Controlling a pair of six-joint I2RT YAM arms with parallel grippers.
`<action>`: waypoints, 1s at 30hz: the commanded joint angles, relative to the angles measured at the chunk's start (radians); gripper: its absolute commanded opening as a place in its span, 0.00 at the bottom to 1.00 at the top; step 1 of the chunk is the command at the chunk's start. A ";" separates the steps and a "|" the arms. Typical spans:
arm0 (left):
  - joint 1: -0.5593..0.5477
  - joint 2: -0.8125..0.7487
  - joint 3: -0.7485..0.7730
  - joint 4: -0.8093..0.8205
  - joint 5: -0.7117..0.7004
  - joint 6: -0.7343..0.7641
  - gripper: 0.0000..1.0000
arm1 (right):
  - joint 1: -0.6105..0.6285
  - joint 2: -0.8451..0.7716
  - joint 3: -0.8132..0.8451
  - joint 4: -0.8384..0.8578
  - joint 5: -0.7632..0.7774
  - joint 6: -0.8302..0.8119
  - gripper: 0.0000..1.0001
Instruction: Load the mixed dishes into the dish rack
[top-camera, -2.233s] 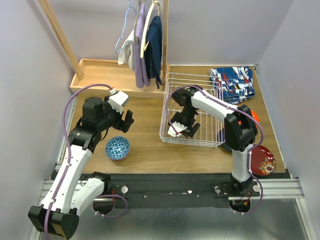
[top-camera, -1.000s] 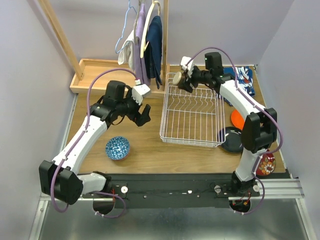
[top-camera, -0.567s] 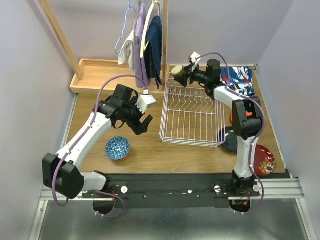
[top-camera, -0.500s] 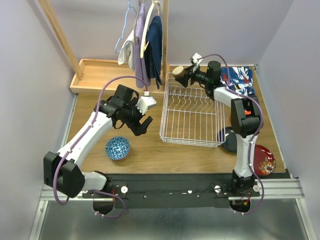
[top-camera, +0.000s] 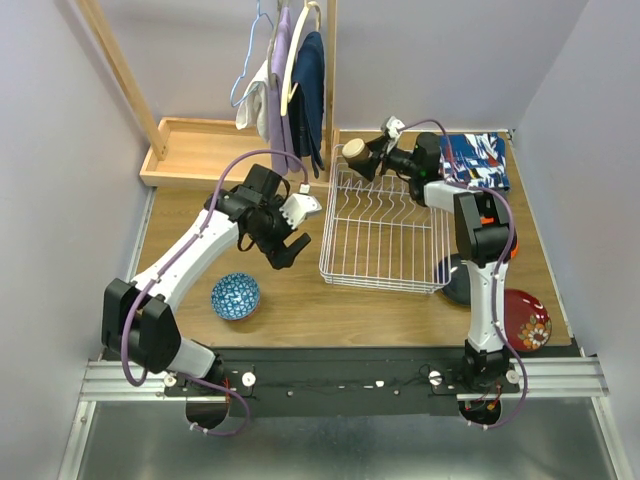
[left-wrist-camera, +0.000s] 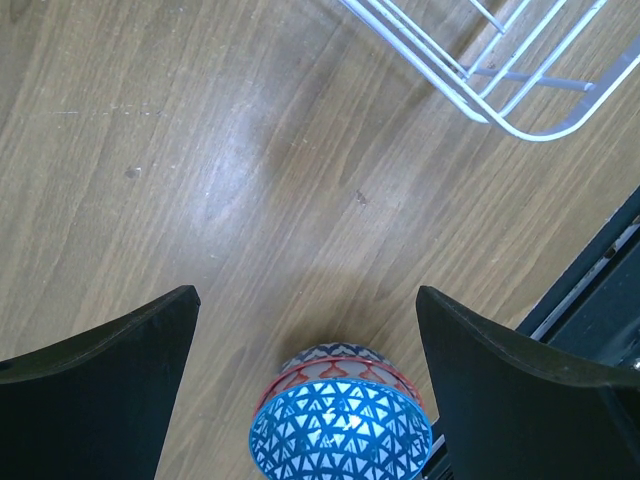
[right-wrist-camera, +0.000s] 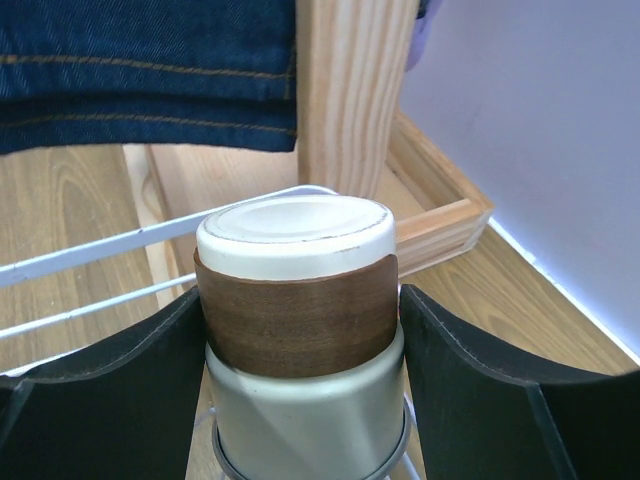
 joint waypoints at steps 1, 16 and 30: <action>-0.024 0.017 0.019 -0.013 -0.021 0.009 0.99 | -0.015 0.055 -0.003 0.035 -0.042 -0.070 0.69; -0.034 -0.036 -0.053 0.100 -0.002 -0.035 0.99 | -0.019 -0.112 -0.096 -0.153 0.097 -0.127 1.00; -0.029 -0.207 -0.217 0.260 0.034 -0.103 0.99 | 0.062 -0.139 0.227 -0.669 0.238 -0.053 0.12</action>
